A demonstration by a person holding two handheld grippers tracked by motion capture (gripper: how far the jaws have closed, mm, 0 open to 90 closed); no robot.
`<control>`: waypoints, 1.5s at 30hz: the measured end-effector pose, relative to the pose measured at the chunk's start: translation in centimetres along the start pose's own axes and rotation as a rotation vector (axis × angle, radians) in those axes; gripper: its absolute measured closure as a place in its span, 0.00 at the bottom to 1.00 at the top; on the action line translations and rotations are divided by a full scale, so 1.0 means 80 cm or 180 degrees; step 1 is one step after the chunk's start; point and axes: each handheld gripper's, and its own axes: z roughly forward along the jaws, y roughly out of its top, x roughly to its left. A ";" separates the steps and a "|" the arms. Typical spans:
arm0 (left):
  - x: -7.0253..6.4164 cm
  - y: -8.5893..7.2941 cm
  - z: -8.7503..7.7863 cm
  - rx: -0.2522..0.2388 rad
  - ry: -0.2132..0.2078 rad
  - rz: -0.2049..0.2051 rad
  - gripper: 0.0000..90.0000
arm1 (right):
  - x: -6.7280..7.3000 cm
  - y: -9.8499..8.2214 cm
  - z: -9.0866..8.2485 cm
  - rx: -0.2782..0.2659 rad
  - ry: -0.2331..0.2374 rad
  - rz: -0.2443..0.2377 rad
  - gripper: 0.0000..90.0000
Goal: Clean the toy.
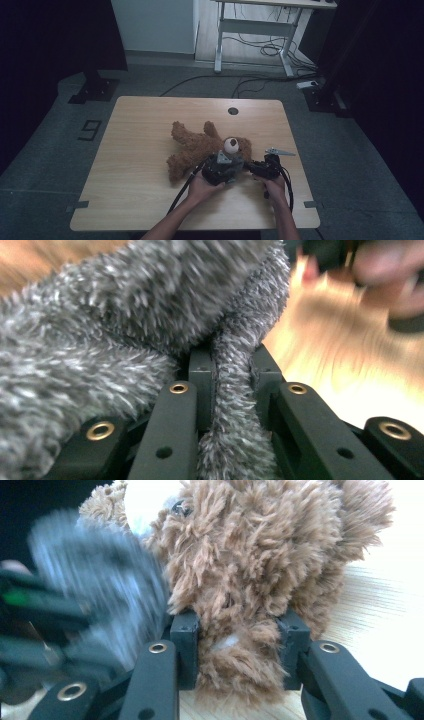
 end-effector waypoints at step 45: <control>0.169 -0.075 -0.127 -0.0315 0.0587 -0.0997 0.85 | -0.001 -0.002 0.000 0.0064 0.0051 -0.0121 0.69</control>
